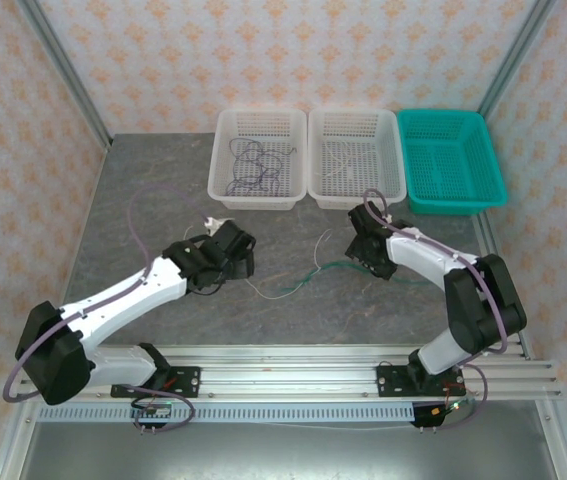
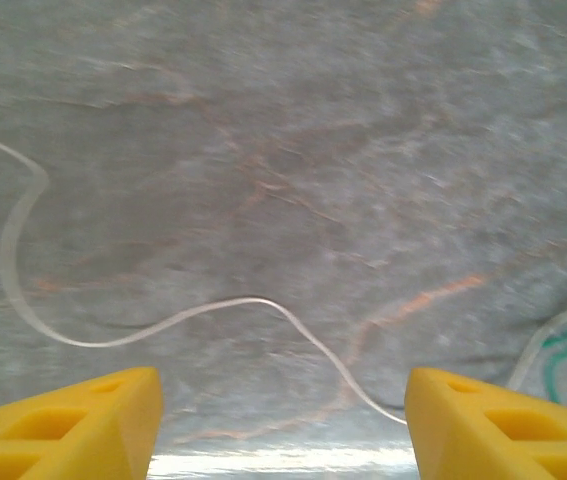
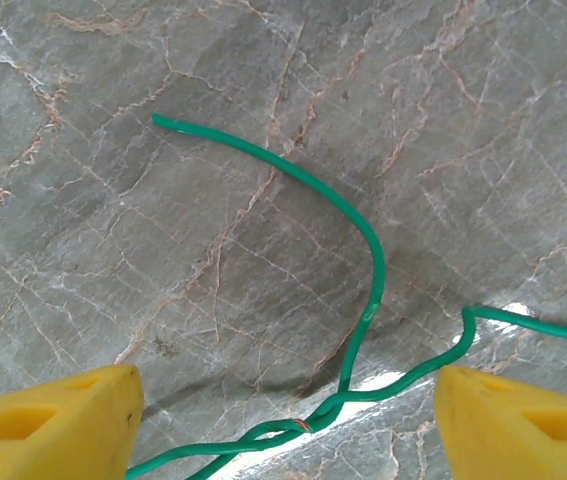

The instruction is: Untangle the cables

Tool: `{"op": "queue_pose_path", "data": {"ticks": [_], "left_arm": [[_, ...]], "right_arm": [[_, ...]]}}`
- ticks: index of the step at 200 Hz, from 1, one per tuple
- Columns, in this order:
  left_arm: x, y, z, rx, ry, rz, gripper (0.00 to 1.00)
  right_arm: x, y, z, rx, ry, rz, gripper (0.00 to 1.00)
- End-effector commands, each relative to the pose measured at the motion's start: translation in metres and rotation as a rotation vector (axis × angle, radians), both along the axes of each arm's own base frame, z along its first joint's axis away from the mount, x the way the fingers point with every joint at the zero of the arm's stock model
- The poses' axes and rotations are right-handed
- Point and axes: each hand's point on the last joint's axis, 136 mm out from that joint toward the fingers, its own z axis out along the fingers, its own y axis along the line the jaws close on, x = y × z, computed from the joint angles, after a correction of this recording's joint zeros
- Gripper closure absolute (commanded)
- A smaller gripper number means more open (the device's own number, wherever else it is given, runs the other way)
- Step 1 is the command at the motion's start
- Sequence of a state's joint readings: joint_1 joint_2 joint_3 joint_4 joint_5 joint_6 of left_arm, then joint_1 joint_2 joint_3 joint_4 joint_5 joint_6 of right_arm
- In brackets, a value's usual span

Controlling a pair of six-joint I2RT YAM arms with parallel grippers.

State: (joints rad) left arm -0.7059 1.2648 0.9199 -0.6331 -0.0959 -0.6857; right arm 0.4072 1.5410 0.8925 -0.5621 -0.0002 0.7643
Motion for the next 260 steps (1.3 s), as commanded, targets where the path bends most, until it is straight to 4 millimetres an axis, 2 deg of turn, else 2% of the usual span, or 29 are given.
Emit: {"op": "queue_pose_path", "data": {"ticks": [1, 14, 28, 53, 87, 108, 113, 115, 119, 128, 140, 171, 182, 188, 190, 199, 260], "left_arm": [[0.014, -0.059, 0.005, -0.265, -0.021, -0.069, 0.33], [0.021, -0.099, 0.013, -0.435, -0.024, -0.146, 0.32], [0.032, -0.124, 0.015, -0.494, -0.028, -0.168, 0.31], [0.053, -0.152, 0.004, -0.408, -0.034, -0.204, 0.29], [0.083, -0.180, -0.025, -0.379, -0.017, -0.183, 0.27], [0.091, -0.195, -0.041, -0.367, 0.011, -0.210, 0.31], [0.093, -0.199, -0.038, -0.376, 0.007, -0.214, 0.31], [0.093, -0.199, -0.048, -0.364, 0.023, -0.212, 0.32], [0.094, -0.199, -0.052, -0.357, 0.029, -0.207, 0.33], [0.097, -0.197, -0.059, -0.332, 0.038, -0.191, 0.38], [0.100, -0.194, -0.063, -0.303, 0.037, -0.175, 0.52], [0.104, -0.188, -0.055, -0.313, 0.022, -0.132, 1.00], [0.105, -0.181, -0.047, -0.319, 0.006, -0.109, 1.00], [0.105, -0.174, -0.049, -0.314, 0.012, -0.093, 1.00], [0.105, -0.173, -0.038, -0.331, -0.007, -0.091, 1.00], [0.105, -0.163, -0.026, -0.345, -0.025, -0.070, 1.00], [0.092, -0.072, 0.031, -0.319, -0.100, 0.056, 1.00]], "right_arm": [[-0.009, 0.002, -0.018, 0.045, 0.018, -0.060, 0.26], [-0.011, 0.007, -0.026, 0.084, 0.026, -0.067, 0.31], [-0.014, 0.008, -0.032, 0.088, 0.037, -0.073, 0.37], [-0.015, 0.004, -0.034, 0.068, 0.039, -0.073, 0.46], [-0.017, 0.001, -0.032, 0.064, 0.025, -0.074, 0.59], [-0.016, 0.001, -0.028, 0.064, 0.012, -0.073, 0.65], [-0.016, 0.000, -0.027, 0.063, 0.009, -0.073, 0.66], [-0.016, 0.000, -0.026, 0.064, 0.008, -0.073, 0.66], [-0.016, 0.000, -0.025, 0.064, 0.005, -0.074, 0.67], [-0.016, -0.001, -0.024, 0.060, 0.000, -0.075, 0.70], [-0.016, -0.003, -0.022, 0.050, -0.006, -0.080, 0.76], [-0.018, -0.014, -0.020, 0.029, -0.033, -0.133, 0.98], [-0.019, -0.021, -0.018, 0.020, -0.041, -0.152, 1.00], [-0.020, -0.026, -0.016, 0.012, -0.044, -0.164, 1.00], [-0.020, -0.028, -0.016, 0.010, -0.047, -0.169, 1.00], [-0.022, -0.035, -0.013, 0.001, -0.054, -0.185, 1.00], [-0.037, -0.108, 0.024, -0.161, -0.120, -0.332, 1.00]]}}
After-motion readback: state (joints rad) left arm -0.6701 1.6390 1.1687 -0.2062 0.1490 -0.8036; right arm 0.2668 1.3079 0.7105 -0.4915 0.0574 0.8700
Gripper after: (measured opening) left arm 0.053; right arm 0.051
